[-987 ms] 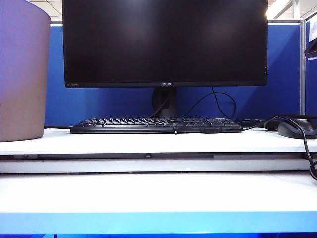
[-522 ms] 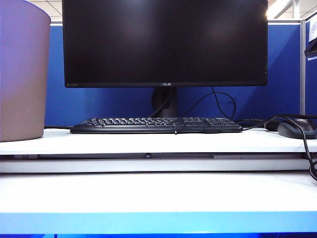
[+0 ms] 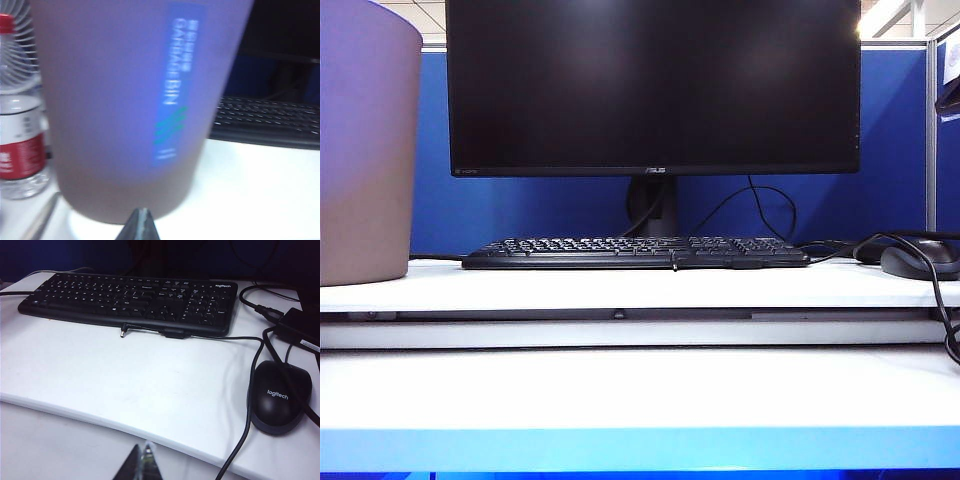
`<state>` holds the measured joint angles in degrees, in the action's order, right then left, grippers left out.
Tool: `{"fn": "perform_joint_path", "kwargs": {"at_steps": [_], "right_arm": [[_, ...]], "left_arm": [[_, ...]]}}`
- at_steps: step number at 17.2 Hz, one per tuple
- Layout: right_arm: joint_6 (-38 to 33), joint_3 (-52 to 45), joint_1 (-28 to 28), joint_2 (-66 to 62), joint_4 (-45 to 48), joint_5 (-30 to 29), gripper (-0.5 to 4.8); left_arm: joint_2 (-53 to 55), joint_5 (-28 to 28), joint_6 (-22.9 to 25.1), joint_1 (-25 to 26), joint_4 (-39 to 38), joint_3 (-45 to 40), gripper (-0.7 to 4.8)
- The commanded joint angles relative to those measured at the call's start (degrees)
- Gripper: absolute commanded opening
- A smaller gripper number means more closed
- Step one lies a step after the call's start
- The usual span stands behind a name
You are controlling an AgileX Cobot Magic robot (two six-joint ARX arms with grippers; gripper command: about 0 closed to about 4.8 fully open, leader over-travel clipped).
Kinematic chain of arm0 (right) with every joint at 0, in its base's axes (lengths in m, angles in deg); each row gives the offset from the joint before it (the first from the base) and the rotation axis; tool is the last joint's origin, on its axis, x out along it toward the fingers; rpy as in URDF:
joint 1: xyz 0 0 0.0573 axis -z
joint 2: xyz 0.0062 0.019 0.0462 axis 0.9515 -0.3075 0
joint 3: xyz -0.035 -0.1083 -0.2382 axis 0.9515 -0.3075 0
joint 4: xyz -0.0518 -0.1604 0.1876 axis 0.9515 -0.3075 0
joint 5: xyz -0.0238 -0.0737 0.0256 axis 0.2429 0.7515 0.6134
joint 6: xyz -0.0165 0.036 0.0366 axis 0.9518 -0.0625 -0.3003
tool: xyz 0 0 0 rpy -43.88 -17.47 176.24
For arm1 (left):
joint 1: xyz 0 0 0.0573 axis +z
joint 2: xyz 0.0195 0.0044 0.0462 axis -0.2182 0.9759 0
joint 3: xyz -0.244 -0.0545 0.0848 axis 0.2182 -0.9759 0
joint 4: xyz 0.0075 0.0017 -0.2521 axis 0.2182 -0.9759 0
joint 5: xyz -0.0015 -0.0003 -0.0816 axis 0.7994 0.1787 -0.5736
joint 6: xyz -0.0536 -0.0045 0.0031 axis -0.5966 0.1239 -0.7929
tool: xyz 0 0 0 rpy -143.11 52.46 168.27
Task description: Pick up all paper balls from the table and place them in the pink trash can.
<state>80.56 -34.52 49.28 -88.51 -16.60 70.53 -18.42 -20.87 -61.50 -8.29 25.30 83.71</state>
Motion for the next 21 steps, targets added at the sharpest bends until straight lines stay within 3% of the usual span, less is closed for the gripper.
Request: {"fn": "perform_joint_path", "kwargs": {"at_steps": [1,12,15,16,18,20,21], "right_arm": [[-0.3,0.1,0.0,0.2,0.7,0.0,-0.05],[-0.3,0.1,0.0,0.1,0.7,0.0,-0.05],[3.9,0.1,0.2,2.4,-1.6,4.6,-0.05],[4.2,-1.7,2.3,6.9,-3.3,11.9,-0.05],[4.5,-6.3,8.7,14.2,-1.8,16.7,-0.05],[2.5,-9.8,14.4,19.6,-0.3,12.8,-0.05],[1.1,-12.5,17.7,22.9,1.2,7.0,-0.05]], "left_arm": [[-0.1,-0.8,0.1,-0.4,0.2,0.0,-0.05],[-0.1,-0.8,0.1,-0.4,-0.1,0.0,-0.04],[-0.1,-0.8,0.1,-0.4,-0.1,0.0,-0.04],[-0.1,-0.8,0.1,-0.4,-0.2,0.0,-0.04],[-0.1,-1.2,0.1,-0.3,-0.1,0.0,-0.04],[-0.1,-1.4,0.1,-0.3,-0.1,0.0,-0.04],[-0.1,-1.4,0.1,-0.3,-0.1,0.0,-0.04]]}}
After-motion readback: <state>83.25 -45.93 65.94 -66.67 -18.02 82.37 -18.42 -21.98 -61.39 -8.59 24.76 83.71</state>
